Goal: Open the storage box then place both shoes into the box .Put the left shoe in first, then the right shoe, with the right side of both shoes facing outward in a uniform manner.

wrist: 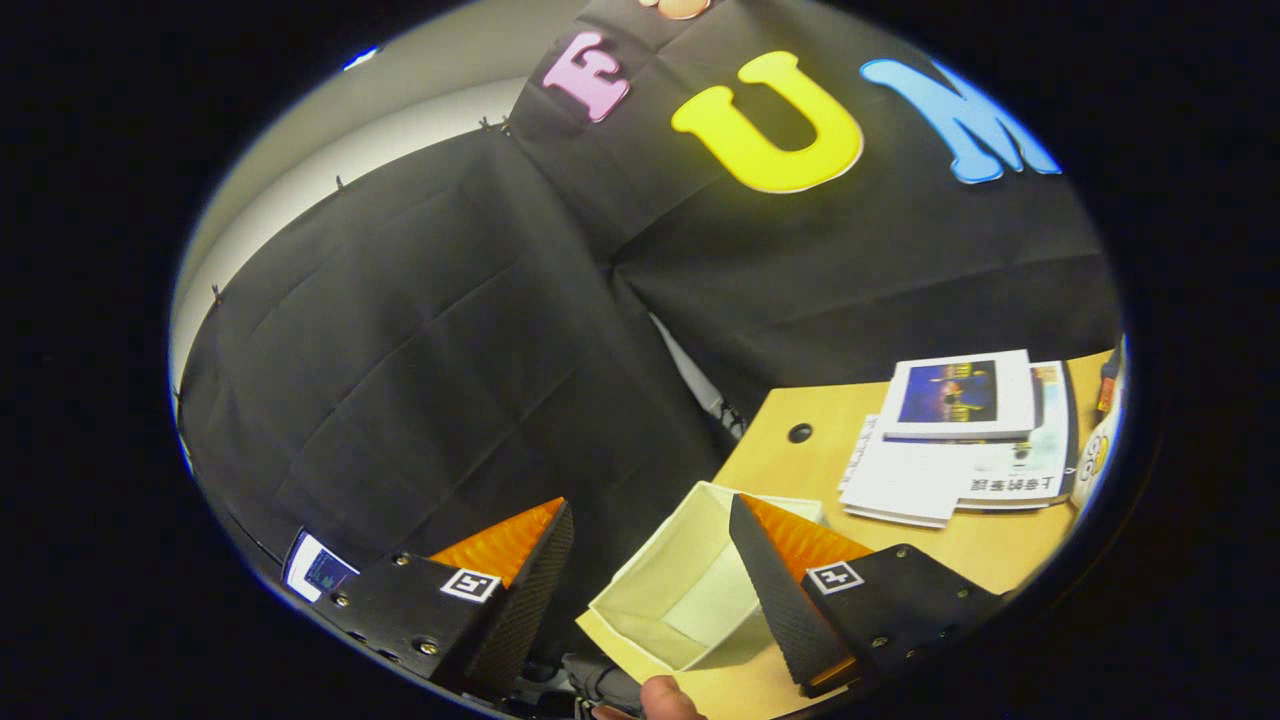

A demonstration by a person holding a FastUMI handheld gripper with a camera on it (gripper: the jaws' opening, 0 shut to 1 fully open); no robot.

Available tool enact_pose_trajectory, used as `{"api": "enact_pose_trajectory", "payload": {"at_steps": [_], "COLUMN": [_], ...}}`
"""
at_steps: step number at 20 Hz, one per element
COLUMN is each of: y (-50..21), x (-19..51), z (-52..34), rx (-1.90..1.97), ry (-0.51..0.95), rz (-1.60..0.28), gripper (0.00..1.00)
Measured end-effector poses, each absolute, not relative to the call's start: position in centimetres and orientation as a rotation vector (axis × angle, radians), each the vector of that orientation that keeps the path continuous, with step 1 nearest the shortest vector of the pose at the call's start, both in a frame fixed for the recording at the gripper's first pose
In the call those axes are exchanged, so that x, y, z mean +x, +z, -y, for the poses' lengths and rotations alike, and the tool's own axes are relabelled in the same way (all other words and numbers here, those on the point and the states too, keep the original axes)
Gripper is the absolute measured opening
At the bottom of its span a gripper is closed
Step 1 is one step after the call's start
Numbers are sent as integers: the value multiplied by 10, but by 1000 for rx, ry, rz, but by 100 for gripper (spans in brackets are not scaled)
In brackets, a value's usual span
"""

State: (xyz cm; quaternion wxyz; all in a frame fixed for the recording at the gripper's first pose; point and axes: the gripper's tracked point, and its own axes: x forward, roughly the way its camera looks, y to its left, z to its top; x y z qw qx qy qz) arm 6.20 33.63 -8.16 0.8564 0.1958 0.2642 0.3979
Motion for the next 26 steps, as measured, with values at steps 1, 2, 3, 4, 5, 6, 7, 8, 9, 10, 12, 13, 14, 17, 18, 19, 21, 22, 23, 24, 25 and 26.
{"api": "enact_pose_trajectory", "payload": {"at_steps": [1, 2, 3, 4, 5, 6, 7, 8, 9, 10, 12, 13, 14, 17, 18, 19, 21, 22, 23, 24, 25, 26], "y": [-84, -87, -92, -97, -104, -109, -114, -119, -126, -133, -153, -164, -177, -214, -226, -239, -266, -279, -292, -304, -316, -327], "x": [61, 62, 59, 54, 50, 47, 45, 43, 39, 36, 32, 28, 25, 15, 11, 8, 3, 1, -1, -2, -3, -5], "z": [-319, -300, -284, -269, -258, -244, -232, -221, -212, -204, -189, -185, -182, -180, -182, -183, -183, -184, -186, -188, -190, -193], "rx": [406, 397, 390, 385, 377, 369, 364, 362, 357, 353, 319, 304, 289, 275, 280, 281, 263, 252, 246, 242, 237, 238], "ry": [796, 749, 713, 684, 656, 626, 594, 569, 546, 524, 485, 469, 453, 426, 422, 419, 401, 396, 391, 387, 385, 390], "rz": [-539, -528, -521, -520, -522, -520, -515, -512, -519, -525, -542, -556, -572, -633, -659, -685, -730, -755, -784, -808, -835, -862], "gripper": [96, 96, 95, 96, 96, 96, 96, 96, 96, 96, 96, 96, 96, 96, 96, 96, 95, 95, 95, 95, 95, 95]}}
